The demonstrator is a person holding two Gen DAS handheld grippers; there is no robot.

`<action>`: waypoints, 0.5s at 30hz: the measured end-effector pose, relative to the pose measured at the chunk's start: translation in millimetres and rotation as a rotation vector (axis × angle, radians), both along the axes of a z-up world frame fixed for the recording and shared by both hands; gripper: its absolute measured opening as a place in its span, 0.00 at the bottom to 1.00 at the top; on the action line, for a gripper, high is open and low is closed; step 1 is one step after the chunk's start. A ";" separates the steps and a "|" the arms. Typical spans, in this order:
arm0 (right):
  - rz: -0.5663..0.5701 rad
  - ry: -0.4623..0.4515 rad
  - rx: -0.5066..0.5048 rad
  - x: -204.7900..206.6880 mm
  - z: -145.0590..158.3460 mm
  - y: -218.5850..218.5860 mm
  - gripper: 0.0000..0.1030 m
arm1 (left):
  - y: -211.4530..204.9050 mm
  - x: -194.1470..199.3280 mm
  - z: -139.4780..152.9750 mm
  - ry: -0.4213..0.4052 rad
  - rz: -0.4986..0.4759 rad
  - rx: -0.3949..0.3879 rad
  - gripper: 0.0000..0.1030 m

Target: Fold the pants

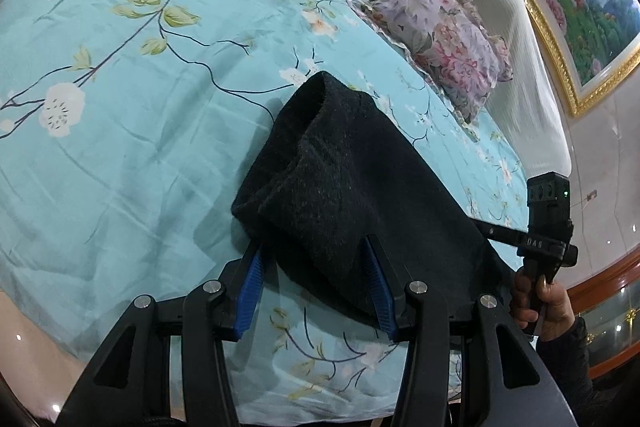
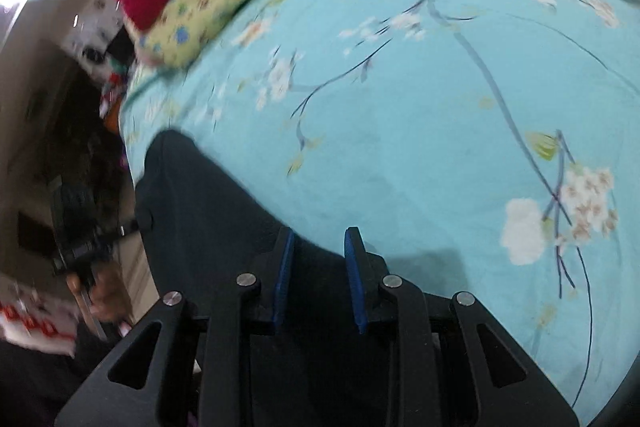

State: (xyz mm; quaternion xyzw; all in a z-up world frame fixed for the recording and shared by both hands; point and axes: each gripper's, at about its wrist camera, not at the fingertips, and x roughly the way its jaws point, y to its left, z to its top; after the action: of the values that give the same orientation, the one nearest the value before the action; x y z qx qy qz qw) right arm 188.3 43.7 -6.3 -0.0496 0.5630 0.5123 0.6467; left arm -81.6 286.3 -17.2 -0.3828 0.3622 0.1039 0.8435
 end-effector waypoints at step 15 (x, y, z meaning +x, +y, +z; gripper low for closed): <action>0.147 0.048 -0.053 -6.0 -3.9 7.0 0.28 | -0.6 19.1 -4.1 -0.014 -0.012 0.000 0.48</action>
State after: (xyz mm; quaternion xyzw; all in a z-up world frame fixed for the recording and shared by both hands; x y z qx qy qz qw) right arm 182.2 50.7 -10.2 -0.0956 0.5867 0.5444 0.5918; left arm -62.5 285.6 -21.3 -0.3813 0.3585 0.0963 0.8466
